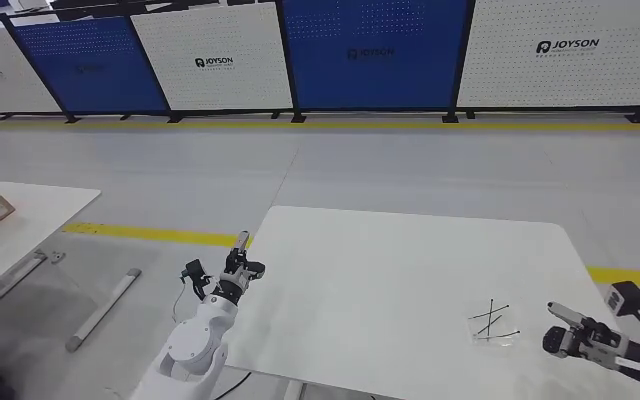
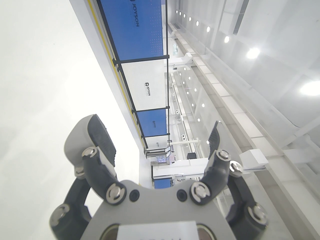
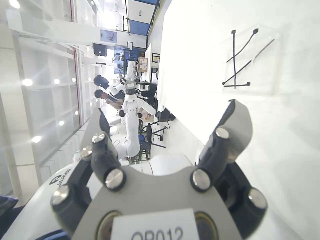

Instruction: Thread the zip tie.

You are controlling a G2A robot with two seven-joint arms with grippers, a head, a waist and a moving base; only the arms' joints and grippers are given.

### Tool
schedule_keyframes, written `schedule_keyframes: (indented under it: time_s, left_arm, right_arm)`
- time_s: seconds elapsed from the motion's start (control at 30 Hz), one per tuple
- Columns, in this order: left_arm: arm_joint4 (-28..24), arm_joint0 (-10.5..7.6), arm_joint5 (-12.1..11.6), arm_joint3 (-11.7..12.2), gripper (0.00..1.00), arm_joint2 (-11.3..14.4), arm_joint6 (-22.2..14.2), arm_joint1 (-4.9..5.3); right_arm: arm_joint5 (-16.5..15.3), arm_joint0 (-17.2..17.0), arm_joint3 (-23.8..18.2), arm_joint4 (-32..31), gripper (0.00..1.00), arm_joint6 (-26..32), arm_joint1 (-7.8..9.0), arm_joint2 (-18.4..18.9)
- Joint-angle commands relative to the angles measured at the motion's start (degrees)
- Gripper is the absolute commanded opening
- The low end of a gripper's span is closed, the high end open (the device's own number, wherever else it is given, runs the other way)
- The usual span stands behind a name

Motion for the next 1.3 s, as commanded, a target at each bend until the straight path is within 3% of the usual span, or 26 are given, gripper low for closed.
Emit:
schedule_keyframes:
  time_s: [0.0, 0.13, 0.4, 0.47, 1.0, 1.27]
  left_arm:
    - [0.0, 0.00, 0.0, 0.0, 1.00, 0.0, 0.0, 0.00]
    - [0.0, 0.00, 0.0, 0.0, 1.00, 0.0, 0.0, 0.00]
    - [0.0, 0.00, 0.0, 0.0, 1.00, 0.0, 0.0, 0.00]
    - [0.0, 0.00, 0.0, 0.0, 1.00, 0.0, 0.0, 0.00]
    - [0.0, 0.00, 0.0, 0.0, 1.00, 0.0, 0.0, 0.00]
    - [0.0, 0.00, 0.0, 0.0, 1.00, 0.0, 0.0, 0.00]
  right_arm:
    - [-0.7, -0.1, 0.2, 0.3, 1.00, 1.0, 0.34, 1.1]
    - [2.6, 2.0, 0.2, -6.2, 1.00, 1.8, 1.52, 0.8]
    - [6.6, 9.5, 4.2, -15.6, 1.00, 1.8, 4.21, -10.2]
    - [7.5, 11.1, 5.3, -15.8, 1.00, 1.8, 4.59, -11.1]
    - [7.0, 11.1, 4.9, -16.2, 1.00, 1.8, 4.61, -11.3]
    - [2.4, 11.5, 1.5, -19.9, 1.00, 1.8, 7.50, -13.7]
